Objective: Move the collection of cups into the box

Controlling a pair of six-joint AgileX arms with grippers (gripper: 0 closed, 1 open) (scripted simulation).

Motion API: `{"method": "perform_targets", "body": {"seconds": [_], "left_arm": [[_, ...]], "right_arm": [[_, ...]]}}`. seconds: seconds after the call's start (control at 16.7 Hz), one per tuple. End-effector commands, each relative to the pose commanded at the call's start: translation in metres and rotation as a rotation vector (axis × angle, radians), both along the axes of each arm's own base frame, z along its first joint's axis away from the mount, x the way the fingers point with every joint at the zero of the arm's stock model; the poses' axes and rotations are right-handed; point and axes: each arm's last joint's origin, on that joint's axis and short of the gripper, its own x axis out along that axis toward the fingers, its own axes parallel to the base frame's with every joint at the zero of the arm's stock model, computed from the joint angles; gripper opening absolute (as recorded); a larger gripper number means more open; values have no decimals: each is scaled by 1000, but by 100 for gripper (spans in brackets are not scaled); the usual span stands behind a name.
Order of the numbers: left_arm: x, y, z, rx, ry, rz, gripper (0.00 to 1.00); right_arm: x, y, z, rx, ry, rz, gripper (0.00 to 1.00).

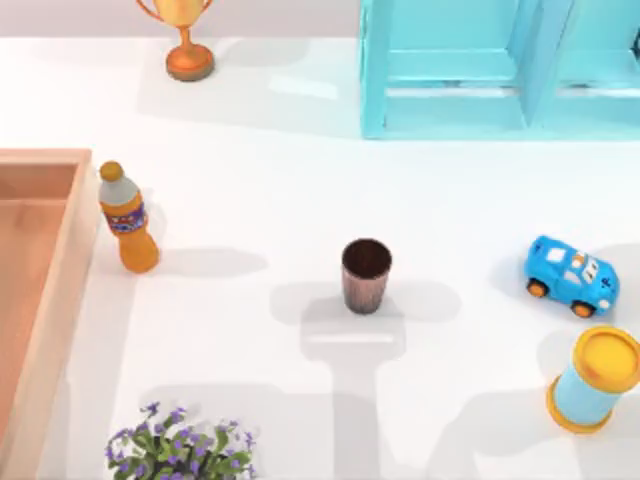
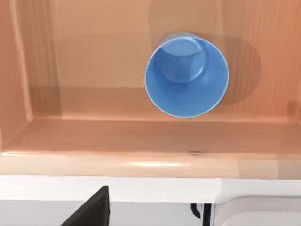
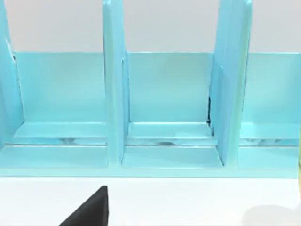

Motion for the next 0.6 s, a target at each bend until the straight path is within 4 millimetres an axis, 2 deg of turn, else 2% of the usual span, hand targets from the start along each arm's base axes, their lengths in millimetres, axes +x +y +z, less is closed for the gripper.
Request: {"method": "perform_targets", "body": {"seconds": [0.12, 0.3, 0.42, 0.6], "left_arm": [[14, -7, 2, -4, 18, 1, 100], [56, -30, 5, -11, 60, 6, 100], [91, -59, 6, -9, 77, 9, 100], [141, -126, 6, -5, 60, 11, 100]], "right_arm": [[0, 0, 0, 0, 0, 0, 100], [0, 0, 0, 0, 0, 0, 100], [0, 0, 0, 0, 0, 0, 100], [0, 0, 0, 0, 0, 0, 100]]}}
